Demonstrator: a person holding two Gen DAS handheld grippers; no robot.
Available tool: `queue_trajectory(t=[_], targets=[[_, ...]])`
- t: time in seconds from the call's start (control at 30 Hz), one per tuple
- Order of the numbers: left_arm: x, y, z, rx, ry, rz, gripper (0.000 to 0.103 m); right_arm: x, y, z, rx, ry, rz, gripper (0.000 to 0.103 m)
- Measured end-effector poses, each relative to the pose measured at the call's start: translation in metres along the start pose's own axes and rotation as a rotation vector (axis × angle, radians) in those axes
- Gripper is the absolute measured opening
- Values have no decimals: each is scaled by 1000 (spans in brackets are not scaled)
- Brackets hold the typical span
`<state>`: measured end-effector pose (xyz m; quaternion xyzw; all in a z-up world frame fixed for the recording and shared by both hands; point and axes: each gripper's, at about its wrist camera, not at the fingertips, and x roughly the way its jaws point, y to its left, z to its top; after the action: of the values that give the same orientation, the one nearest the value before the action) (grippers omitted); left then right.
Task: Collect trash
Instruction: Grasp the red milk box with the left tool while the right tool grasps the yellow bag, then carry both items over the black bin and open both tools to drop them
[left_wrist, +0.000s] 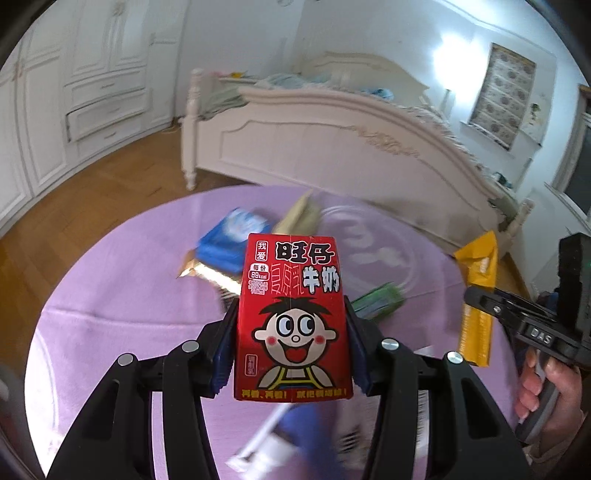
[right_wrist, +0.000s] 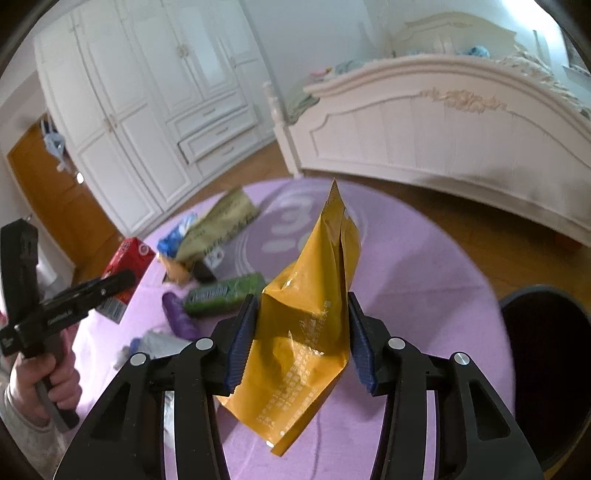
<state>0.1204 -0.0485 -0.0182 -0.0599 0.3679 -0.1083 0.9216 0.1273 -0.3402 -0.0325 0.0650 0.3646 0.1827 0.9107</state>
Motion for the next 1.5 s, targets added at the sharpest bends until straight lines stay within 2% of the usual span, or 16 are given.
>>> queue_trajectory(t=[0.17, 0.43, 0.73, 1.07, 1.5], targets=[[4, -45, 12, 52, -9, -99, 50, -23, -21, 5, 29, -56, -37, 47], [28, -120, 23, 140, 6, -256, 50, -48, -67, -1, 99, -91, -99, 47], [71, -188, 20, 202, 77, -392, 50, -70, -119, -17, 176, -111, -170, 47], [103, -247, 7, 261, 145, -483, 50, -86, -186, -45, 285, -102, -254, 47], [131, -297, -6, 337, 199, -502, 50, -83, -239, -80, 399, -77, -286, 47]])
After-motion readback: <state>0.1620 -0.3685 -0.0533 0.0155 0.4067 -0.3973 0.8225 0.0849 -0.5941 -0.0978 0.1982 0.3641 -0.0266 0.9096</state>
